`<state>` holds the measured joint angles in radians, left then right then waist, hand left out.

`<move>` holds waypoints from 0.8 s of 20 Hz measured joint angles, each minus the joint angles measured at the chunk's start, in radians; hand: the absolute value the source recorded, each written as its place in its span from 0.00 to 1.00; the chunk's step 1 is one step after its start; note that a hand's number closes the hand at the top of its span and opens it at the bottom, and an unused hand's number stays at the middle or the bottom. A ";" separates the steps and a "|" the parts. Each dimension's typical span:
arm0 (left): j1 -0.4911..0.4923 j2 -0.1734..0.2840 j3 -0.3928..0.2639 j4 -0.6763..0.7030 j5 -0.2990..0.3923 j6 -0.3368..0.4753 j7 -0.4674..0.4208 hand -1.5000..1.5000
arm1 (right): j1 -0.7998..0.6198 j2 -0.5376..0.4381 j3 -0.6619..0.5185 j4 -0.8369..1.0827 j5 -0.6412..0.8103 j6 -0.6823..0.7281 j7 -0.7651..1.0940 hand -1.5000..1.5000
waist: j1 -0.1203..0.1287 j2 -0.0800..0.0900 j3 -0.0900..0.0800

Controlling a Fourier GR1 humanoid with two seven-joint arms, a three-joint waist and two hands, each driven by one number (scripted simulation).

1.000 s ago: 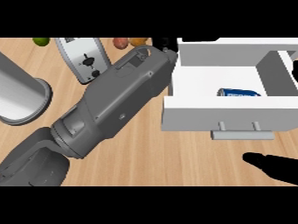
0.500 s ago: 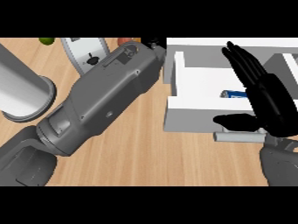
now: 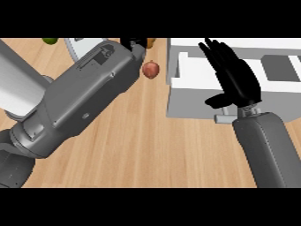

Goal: Pick up the can, place it into the drawer and close the drawer

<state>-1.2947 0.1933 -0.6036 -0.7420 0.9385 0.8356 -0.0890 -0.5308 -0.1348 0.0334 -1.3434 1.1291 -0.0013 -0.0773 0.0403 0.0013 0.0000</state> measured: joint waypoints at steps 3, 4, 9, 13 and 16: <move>0.031 0.044 0.008 -0.043 -0.015 -0.012 0.020 0.00 | -0.052 0.009 -0.010 0.141 0.035 -0.075 -0.012 0.00 | -0.002 0.001 0.000; 0.035 0.047 0.008 -0.053 -0.023 -0.004 0.024 0.00 | -0.066 0.013 -0.013 0.192 0.047 -0.108 -0.019 0.00 | -0.003 0.002 0.000; 0.081 0.109 0.005 -0.139 -0.050 0.001 0.072 0.00 | -0.150 0.009 -0.038 0.389 0.111 -0.254 -0.031 0.00 | 0.002 -0.007 -0.009; 0.096 0.144 0.012 -0.184 -0.067 0.001 0.102 0.00 | -0.226 0.002 -0.068 0.533 0.142 -0.357 -0.044 0.00 | 0.007 -0.009 -0.013; 0.123 0.148 0.017 -0.220 -0.078 0.013 0.103 0.00 | -0.276 -0.006 -0.095 0.626 0.150 -0.427 -0.055 0.00 | 0.015 -0.008 -0.015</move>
<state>-1.1718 0.3409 -0.5869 -0.9621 0.8607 0.8483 0.0142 -0.8072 -0.1405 -0.0619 -0.7174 1.2791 -0.4281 -0.1326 0.0548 -0.0064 -0.0149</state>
